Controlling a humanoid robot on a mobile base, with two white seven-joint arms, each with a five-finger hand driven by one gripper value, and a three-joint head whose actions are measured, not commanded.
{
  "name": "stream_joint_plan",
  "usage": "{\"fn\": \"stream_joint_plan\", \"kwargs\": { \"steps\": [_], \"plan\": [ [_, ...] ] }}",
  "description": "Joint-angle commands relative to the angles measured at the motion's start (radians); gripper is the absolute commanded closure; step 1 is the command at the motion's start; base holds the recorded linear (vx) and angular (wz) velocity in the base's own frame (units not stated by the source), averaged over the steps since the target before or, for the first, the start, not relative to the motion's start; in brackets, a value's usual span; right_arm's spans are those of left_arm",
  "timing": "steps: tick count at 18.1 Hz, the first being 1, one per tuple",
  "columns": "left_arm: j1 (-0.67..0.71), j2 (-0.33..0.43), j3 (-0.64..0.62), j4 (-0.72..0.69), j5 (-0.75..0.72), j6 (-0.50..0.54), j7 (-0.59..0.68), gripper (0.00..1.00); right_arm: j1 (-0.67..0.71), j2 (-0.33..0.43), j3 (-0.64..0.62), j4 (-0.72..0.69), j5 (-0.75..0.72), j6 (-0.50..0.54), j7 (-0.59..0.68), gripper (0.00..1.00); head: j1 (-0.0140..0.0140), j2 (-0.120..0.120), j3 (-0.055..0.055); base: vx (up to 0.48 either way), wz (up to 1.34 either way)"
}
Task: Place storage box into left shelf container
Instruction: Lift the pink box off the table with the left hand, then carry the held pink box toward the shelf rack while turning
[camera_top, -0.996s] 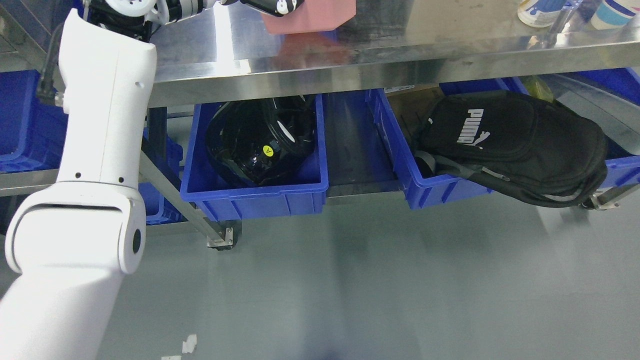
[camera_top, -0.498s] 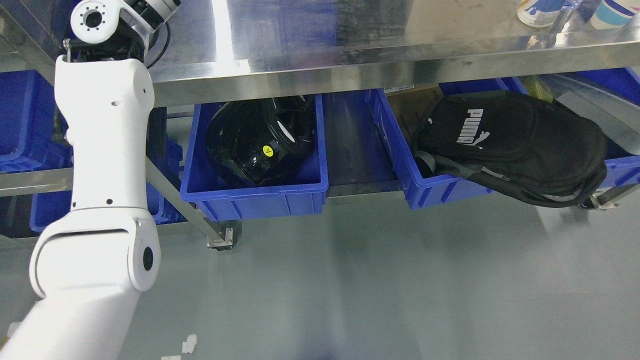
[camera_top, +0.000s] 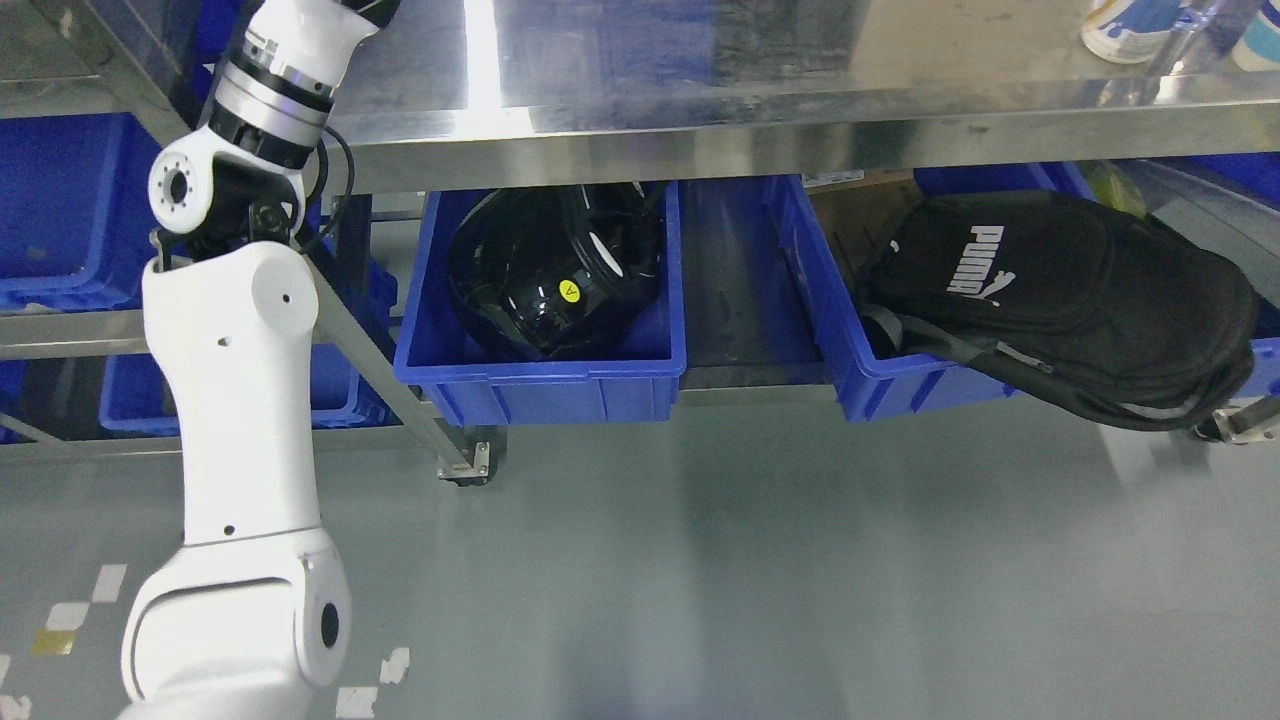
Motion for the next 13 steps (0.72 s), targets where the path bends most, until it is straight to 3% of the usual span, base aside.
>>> {"fn": "stream_joint_plan", "kwargs": {
  "steps": [1,7,13],
  "plan": [
    [0.173,0.011,0.028,-0.295,0.065,-0.046,-0.001,0.96,-0.008,-0.017,-0.003,-0.017,-0.002,-0.001,-0.001,0.00,0.0000,0.000,0.000,-0.029,0.26],
    [0.359,0.011,-0.141,-0.377,0.065,-0.165,-0.003,0.96,-0.008,-0.017,-0.003,-0.017,-0.002,-0.001,0.001,0.00,0.0000,0.000,0.000,-0.044,0.43],
    [0.584,0.011,-0.267,-0.416,0.065,-0.308,-0.009,0.96,-0.008,-0.017,-0.003,-0.017,-0.002,-0.001,0.001,0.00,0.0000,0.000,0.000,-0.020,1.10]
  ]
}}
